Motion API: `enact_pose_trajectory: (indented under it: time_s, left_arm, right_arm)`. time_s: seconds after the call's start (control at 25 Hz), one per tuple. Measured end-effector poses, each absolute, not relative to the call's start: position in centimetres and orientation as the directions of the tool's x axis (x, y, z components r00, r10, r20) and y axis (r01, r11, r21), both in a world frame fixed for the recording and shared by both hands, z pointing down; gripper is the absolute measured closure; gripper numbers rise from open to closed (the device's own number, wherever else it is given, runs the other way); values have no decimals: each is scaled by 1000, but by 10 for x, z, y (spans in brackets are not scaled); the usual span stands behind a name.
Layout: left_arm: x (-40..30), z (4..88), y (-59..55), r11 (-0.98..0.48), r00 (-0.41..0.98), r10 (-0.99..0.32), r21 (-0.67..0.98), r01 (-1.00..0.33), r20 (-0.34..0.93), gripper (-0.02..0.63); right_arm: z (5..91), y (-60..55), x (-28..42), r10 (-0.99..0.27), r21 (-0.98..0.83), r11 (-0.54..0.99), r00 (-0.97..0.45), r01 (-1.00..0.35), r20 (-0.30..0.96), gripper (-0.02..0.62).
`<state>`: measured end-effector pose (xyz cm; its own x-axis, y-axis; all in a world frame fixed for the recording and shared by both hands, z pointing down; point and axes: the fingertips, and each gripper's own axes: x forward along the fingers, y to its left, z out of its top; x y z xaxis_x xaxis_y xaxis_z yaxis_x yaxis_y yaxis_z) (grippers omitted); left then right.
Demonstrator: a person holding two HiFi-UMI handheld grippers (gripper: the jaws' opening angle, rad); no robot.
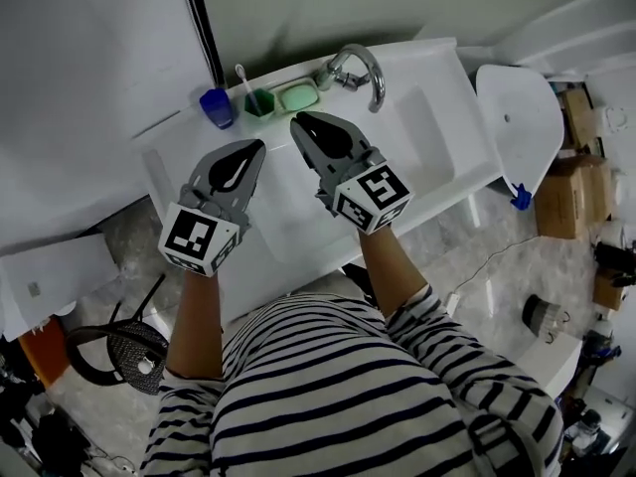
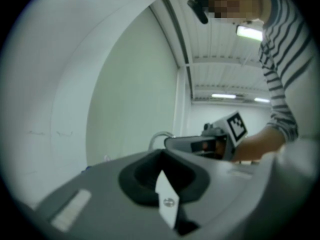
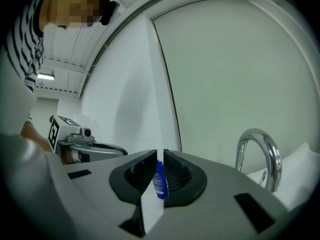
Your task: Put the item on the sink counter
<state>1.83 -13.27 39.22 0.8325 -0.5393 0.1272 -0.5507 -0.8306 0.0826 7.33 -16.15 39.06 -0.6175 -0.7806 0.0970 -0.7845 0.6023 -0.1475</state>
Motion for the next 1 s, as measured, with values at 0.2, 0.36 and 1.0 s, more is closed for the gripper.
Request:
enact_pose_trajectory:
  time_s: [0.2,0.36,1.0]
  left_arm:
    - [21,376,-116,-848,852,-514,90,-523,101,600]
    - [24,366,-103,-869,873,-479,91,-486,87,600]
    - [27,342,-35,-917,922,-382,100,-387,62,600]
  right_arm:
    - [370,-130,75,-768,-151,614,-631,-775,112,558]
    - [358,-112,71,-741,-170,642,-662,-748,116,558]
    - [328,-38,57,-624,-227,739,-771,-635,125,558]
